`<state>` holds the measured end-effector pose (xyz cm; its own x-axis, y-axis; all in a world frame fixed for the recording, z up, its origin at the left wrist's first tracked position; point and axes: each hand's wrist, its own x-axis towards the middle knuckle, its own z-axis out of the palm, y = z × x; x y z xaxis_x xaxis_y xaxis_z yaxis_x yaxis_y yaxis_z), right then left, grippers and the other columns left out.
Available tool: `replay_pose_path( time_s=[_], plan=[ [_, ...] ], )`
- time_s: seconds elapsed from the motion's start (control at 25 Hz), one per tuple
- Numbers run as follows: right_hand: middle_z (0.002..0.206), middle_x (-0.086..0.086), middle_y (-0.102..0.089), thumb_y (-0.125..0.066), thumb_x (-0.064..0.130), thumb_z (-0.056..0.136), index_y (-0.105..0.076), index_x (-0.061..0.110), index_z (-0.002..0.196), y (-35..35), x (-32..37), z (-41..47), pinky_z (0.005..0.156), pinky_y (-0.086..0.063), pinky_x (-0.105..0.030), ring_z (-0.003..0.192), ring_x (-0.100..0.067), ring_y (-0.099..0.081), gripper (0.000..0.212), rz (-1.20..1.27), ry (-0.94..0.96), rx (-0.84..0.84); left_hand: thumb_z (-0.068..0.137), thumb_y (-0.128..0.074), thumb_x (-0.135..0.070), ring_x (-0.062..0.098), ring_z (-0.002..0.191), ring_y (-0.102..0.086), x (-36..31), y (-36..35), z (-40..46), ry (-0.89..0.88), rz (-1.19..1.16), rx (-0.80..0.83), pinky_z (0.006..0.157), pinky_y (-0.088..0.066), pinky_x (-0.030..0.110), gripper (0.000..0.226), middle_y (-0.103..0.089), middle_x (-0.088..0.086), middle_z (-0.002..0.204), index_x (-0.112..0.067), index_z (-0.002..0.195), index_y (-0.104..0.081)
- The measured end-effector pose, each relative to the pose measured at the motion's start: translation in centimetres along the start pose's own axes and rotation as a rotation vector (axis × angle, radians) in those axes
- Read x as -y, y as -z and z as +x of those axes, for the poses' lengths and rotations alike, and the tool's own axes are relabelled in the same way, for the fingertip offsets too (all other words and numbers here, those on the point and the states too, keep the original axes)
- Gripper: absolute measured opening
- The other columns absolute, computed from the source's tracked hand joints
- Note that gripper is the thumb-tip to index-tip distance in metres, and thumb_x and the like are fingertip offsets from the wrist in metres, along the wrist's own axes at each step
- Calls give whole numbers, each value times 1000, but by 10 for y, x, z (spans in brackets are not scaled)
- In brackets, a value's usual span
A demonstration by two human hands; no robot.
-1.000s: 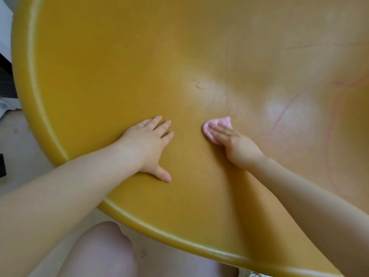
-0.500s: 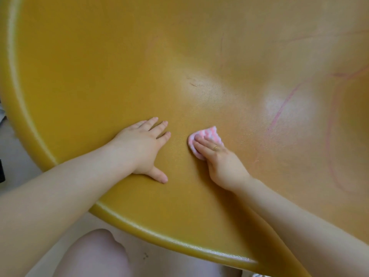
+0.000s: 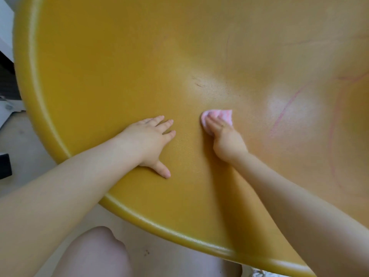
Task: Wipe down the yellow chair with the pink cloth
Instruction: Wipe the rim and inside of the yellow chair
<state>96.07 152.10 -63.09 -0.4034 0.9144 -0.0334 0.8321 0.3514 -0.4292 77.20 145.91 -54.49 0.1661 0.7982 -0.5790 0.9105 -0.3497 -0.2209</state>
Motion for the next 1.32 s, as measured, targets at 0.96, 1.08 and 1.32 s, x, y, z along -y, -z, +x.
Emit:
replay_pose_path(
  time_s=[0.96,1.08,1.32],
  plan=[
    [139,5,-39,-36,-1,87,-50,10,130,-8,54,-164,108,-17,-8,132,-4,-30,47,283,107,140,62,-61,-75,20,147,2,-11,3,-32,-214,8,180,121,-9,34,120,8,4,159,-14,151,-8],
    [149,2,-32,-35,-9,83,-46,19,133,3,-3,-161,105,-32,-30,139,-18,-24,58,-29,-310,72,69,-53,-76,23,146,-13,-17,4,-38,-223,94,108,119,-17,37,108,-9,5,159,-16,150,-15],
    [110,-2,-55,-38,-10,76,-60,16,83,4,48,-161,76,-43,-30,100,-21,-40,34,87,-558,-7,71,-40,-82,32,143,-19,-69,-11,-36,-244,60,18,112,-27,40,108,-12,18,156,-14,150,-13]
  ],
)
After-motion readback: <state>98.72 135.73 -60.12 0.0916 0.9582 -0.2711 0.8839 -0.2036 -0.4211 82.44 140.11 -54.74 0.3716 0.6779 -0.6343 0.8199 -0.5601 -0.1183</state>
